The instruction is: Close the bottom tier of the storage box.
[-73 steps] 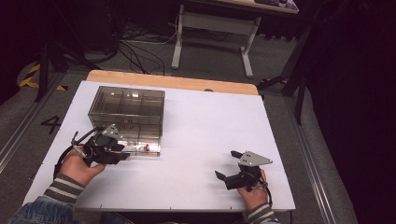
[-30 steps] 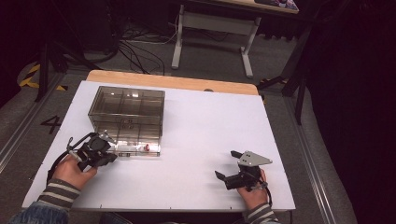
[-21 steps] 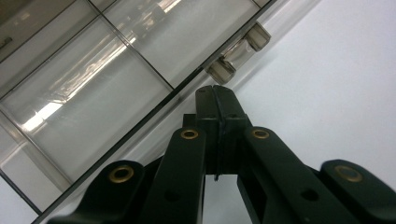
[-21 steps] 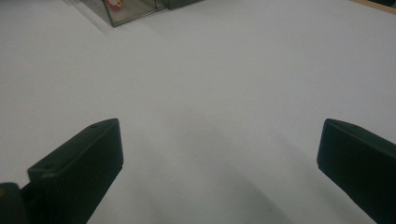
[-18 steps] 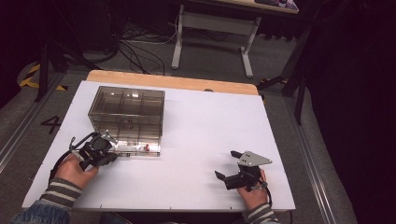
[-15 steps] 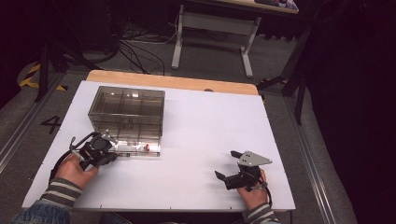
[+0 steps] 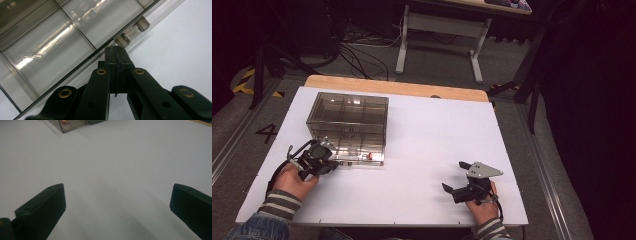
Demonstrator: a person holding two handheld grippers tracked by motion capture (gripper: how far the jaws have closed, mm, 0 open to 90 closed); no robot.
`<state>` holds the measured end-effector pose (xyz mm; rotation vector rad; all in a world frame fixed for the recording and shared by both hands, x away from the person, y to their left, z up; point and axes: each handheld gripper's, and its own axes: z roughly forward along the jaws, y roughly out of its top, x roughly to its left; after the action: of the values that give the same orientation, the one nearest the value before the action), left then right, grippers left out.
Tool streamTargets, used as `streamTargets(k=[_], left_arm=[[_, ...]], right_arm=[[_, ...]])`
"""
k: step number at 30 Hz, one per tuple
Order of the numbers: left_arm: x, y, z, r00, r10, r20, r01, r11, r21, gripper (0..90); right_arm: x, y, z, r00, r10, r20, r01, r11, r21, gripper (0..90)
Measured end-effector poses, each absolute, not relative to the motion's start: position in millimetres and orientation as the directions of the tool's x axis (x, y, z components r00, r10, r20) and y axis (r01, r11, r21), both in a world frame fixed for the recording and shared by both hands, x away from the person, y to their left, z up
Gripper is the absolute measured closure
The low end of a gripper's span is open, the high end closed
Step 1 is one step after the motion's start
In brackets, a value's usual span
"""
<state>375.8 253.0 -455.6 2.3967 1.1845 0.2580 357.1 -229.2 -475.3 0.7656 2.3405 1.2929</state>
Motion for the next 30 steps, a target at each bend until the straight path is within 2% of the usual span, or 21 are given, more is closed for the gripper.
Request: streamTargets(k=[30], left_arm=[[396.8,258.5,-460.1,0.557,0.829,-0.039,0.692,-0.438,0.575,89.4]], right_arm=[[357.5,-229.5,-475.2,-0.788,0.614,-0.048,0.289,0.437,0.852,1.1]])
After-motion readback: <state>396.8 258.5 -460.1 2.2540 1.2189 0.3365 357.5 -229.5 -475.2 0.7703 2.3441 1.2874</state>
